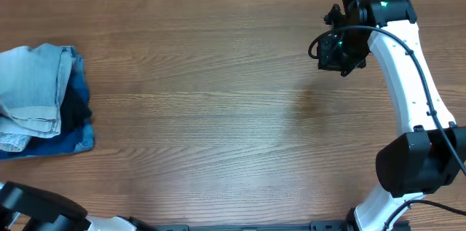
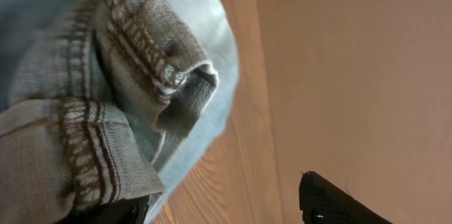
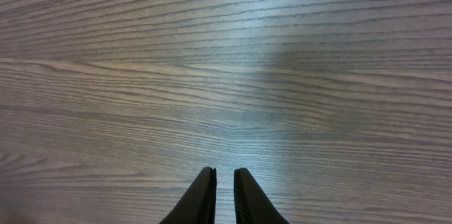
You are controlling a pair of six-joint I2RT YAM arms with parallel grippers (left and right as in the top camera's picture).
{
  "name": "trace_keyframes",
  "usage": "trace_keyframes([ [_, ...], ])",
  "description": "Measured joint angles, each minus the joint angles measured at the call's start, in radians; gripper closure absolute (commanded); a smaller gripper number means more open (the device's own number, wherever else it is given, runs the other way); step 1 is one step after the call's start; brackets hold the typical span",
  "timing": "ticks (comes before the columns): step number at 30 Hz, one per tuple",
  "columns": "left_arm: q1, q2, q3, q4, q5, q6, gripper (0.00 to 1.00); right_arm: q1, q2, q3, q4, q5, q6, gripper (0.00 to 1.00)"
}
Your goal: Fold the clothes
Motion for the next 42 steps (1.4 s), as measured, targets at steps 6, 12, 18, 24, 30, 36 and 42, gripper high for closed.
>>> trace_keyframes([
  [6,-0.07,0.0,0.0,0.013,0.04,0.032,0.3,0.0,0.0,0.0,0.0,0.001,0.0,0.87],
  [12,-0.07,0.0,0.0,0.011,0.027,0.032,0.28,0.0,0.0,0.0,0.0,0.001,0.0,0.86],
  [18,-0.069,0.002,0.0,-0.086,-0.358,0.04,0.2,0.0,0.0,0.0,-0.002,0.001,0.0,0.87],
  [24,-0.067,0.188,-0.011,-0.038,-0.575,0.048,0.21,0.0,0.0,0.0,-0.021,-0.007,0.008,0.87],
  [30,-0.044,0.235,-0.007,-0.031,-0.568,0.051,0.23,0.0,0.0,0.0,-0.023,-0.007,0.008,0.86],
  [36,-0.03,0.22,-0.011,-0.029,-0.51,0.055,0.27,0.0,0.0,0.0,-0.015,-0.007,0.009,0.86],
  [42,-0.038,-0.048,-0.029,-0.011,-0.475,0.055,0.33,0.0,0.0,0.0,0.018,-0.008,0.011,0.71],
])
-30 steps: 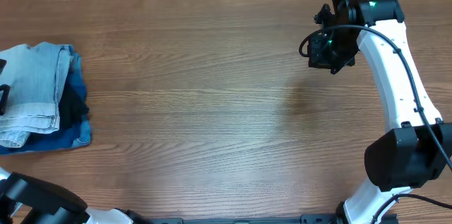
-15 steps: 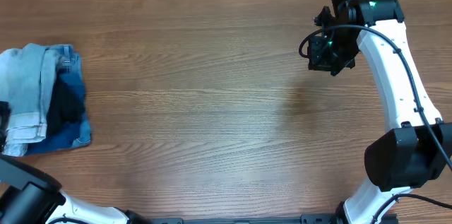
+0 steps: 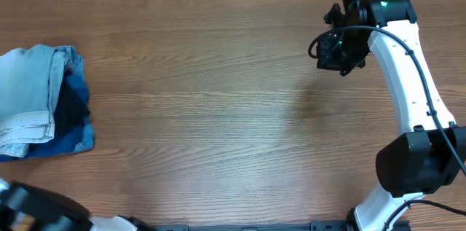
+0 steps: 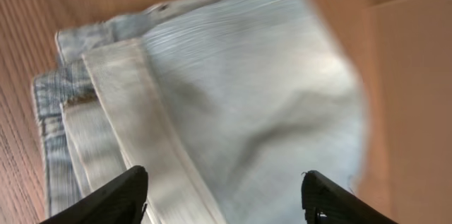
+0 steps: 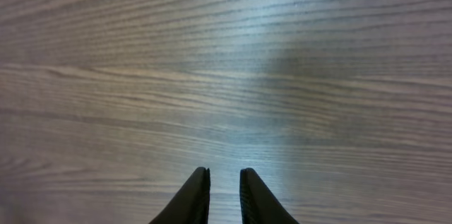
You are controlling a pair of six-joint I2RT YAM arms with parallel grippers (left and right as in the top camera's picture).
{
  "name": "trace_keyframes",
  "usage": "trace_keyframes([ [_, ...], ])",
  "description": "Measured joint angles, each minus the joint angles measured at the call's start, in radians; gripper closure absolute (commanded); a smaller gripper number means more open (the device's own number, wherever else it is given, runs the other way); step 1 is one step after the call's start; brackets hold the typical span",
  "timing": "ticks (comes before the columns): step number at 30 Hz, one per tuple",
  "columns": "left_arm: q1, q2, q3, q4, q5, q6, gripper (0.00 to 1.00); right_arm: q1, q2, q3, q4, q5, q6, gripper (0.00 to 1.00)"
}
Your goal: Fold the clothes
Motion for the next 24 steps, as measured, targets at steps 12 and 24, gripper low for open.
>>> trace_keyframes([
  [12,-0.853,-0.264,0.005,-0.015,-0.218,0.359,0.0,0.0,0.0,-0.002,0.246,-0.003,0.0,0.0],
  [24,-1.061,-0.126,0.007,-0.113,-0.267,0.377,0.0,0.0,0.0,-0.004,0.22,0.094,0.026,0.0],
])
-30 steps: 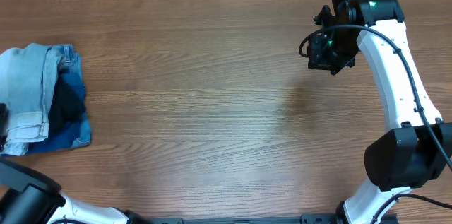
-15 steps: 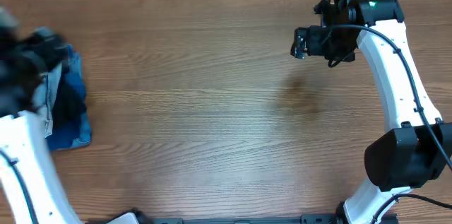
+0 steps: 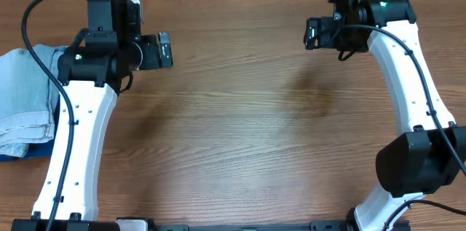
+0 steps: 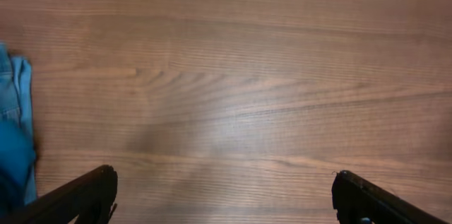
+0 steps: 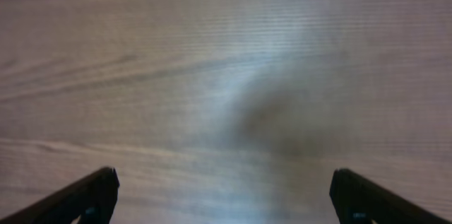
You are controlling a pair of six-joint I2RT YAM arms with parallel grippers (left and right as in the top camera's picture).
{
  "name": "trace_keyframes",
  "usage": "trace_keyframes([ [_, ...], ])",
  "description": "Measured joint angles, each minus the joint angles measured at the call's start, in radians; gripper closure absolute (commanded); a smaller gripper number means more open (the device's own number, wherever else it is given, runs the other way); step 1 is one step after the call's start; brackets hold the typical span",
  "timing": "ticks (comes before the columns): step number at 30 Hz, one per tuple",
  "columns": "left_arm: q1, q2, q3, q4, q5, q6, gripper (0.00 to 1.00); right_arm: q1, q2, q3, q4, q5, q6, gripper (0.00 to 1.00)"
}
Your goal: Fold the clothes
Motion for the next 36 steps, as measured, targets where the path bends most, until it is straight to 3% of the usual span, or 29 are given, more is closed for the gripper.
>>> trace_keyframes([
  [4,-0.002,-0.012,-0.001,-0.076,-0.001,0.0,0.0,0.0,-0.025,-0.004,-0.048,0.028,0.07,0.0],
  [8,-0.067,-0.19,-0.087,-0.028,-0.008,0.006,0.0,0.0,-0.273,-0.035,-0.04,0.035,0.088,0.0],
  [11,-0.113,-0.405,-0.258,0.028,-0.008,0.009,0.0,0.0,-0.543,-0.246,0.063,0.039,0.097,0.0],
  [14,-0.119,-0.61,-0.409,0.011,-0.011,0.0,0.0,0.0,-0.9,-0.673,0.247,0.04,0.106,0.0],
  [18,-0.119,-0.82,-0.547,0.006,-0.068,-0.027,0.0,0.0,-1.106,-0.829,0.274,0.058,0.108,0.0],
  [36,-0.119,-0.587,-0.584,-0.021,-0.095,-0.038,0.0,0.0,-0.952,-0.867,0.255,0.08,0.109,0.0],
])
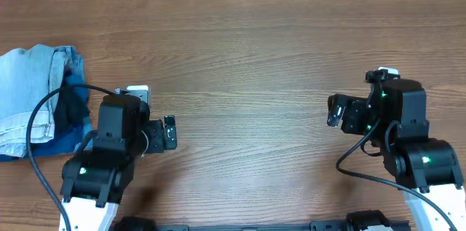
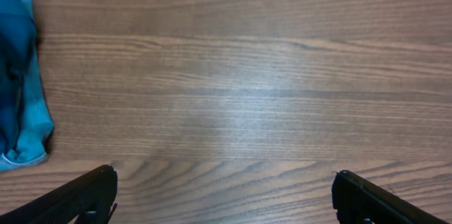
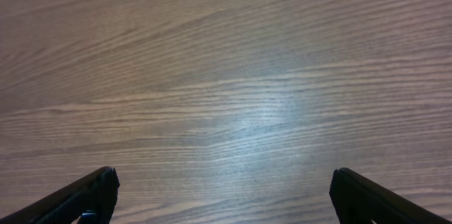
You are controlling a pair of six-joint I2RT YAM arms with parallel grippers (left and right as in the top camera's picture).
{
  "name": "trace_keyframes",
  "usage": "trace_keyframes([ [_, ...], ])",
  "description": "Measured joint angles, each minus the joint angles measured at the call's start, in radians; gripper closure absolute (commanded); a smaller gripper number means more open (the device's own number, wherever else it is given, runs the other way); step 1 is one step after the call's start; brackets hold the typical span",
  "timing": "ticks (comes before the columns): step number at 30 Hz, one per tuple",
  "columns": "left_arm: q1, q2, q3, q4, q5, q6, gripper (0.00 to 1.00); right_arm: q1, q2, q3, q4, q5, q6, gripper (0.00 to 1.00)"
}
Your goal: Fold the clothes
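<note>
A stack of folded clothes point(image 1: 33, 103) lies at the table's left edge: light blue jeans on top, dark and bright blue garments under them. Its bright blue corner point(image 2: 18, 75) shows at the left of the left wrist view. My left gripper point(image 1: 169, 132) hovers to the right of the stack, open wide point(image 2: 222, 176), with only bare wood between its fingers. On the right side of the table, my right gripper point(image 1: 333, 111) is also open wide point(image 3: 222, 174) and holds nothing.
The wooden table point(image 1: 240, 56) stretches between the two arms. Both arm bases stand at the near edge. A wall or board runs along the far edge.
Both arms have drawn back from the far half of the table to the near side. Both grippers are still wide open. The stack of clothes has not moved.
My left gripper was first low beside the jeans at the stack, and my right one was nearly shut at the back right. Then the left was open over the flattened jeans. After that both were wide open away from the stack, and now both are back at the near side.
</note>
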Motion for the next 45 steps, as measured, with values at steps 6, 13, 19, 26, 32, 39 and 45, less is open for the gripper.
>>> trace_keyframes([
  [6,0.0,0.111,0.0,0.0,0.0,0.0,0.0,0.0,-0.257,-0.015,-0.096,0.0,0.0,0.0],
  [13,0.0,0.261,0.0,0.0,0.0,0.0,0.0,0.0,-0.611,-0.091,-0.142,0.0,-0.003,0.0],
  [19,0.0,0.372,-0.002,0.001,0.0,0.0,0.0,0.0,-0.911,-0.433,0.147,0.0,-0.003,0.0],
  [26,0.0,0.435,-0.004,0.004,0.0,0.0,0.0,0.014,-0.929,-0.726,0.702,0.104,-0.031,0.0],
  [32,0.0,0.436,-0.004,0.003,0.0,0.0,0.0,0.019,-0.928,-0.957,0.991,0.154,-0.097,0.0],
  [39,0.0,0.436,-0.004,0.003,0.0,0.0,0.0,-0.08,-0.929,-0.961,0.872,0.098,-0.117,0.0],
  [45,0.0,0.436,-0.004,0.003,0.0,-0.003,0.0,-0.088,-0.929,-0.961,0.869,0.036,-0.121,0.0],
])
